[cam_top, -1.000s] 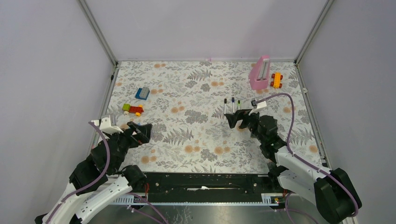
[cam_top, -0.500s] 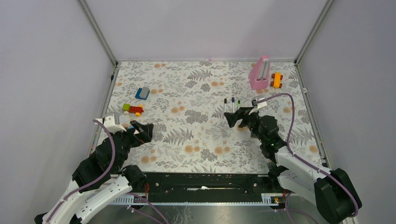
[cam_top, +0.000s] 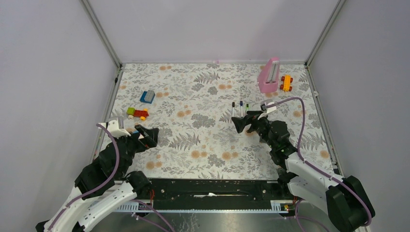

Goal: Insert the pens into the pen caps

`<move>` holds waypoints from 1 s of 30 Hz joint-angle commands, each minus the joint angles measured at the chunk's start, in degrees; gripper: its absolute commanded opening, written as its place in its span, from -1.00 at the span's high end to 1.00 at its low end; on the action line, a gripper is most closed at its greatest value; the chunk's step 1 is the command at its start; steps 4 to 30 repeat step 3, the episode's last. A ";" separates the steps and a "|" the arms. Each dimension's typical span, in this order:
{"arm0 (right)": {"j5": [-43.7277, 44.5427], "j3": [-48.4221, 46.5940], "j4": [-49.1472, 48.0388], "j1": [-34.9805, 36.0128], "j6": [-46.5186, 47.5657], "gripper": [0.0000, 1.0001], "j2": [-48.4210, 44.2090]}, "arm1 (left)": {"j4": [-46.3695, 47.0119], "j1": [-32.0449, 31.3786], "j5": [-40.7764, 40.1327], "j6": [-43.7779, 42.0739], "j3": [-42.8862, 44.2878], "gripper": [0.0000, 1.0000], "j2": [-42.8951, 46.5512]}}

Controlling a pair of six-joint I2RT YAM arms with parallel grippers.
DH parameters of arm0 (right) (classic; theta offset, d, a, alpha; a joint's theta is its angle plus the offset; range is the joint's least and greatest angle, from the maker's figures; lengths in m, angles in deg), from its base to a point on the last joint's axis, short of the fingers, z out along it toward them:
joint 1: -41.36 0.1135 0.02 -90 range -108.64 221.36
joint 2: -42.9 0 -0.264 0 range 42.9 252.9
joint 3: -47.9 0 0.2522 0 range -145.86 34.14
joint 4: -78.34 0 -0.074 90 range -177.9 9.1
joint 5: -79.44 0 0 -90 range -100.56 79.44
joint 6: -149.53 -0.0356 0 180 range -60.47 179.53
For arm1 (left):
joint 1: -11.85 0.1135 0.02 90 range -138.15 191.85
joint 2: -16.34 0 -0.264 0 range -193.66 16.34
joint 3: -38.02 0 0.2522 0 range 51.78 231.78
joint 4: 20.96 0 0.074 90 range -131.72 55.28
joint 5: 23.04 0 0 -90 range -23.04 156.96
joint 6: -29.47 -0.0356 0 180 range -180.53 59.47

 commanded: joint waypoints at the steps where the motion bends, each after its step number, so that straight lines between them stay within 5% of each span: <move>1: -1.43 -1.09 -2.99 0.36 1.29 -0.99 0.38 | 1.27 0.33 -1.23 0.04 0.07 -0.98 -0.47; 30: -1.07 -0.69 -3.21 0.36 1.17 -0.99 -0.03 | 1.28 0.27 -1.26 0.10 -0.02 -0.98 -0.36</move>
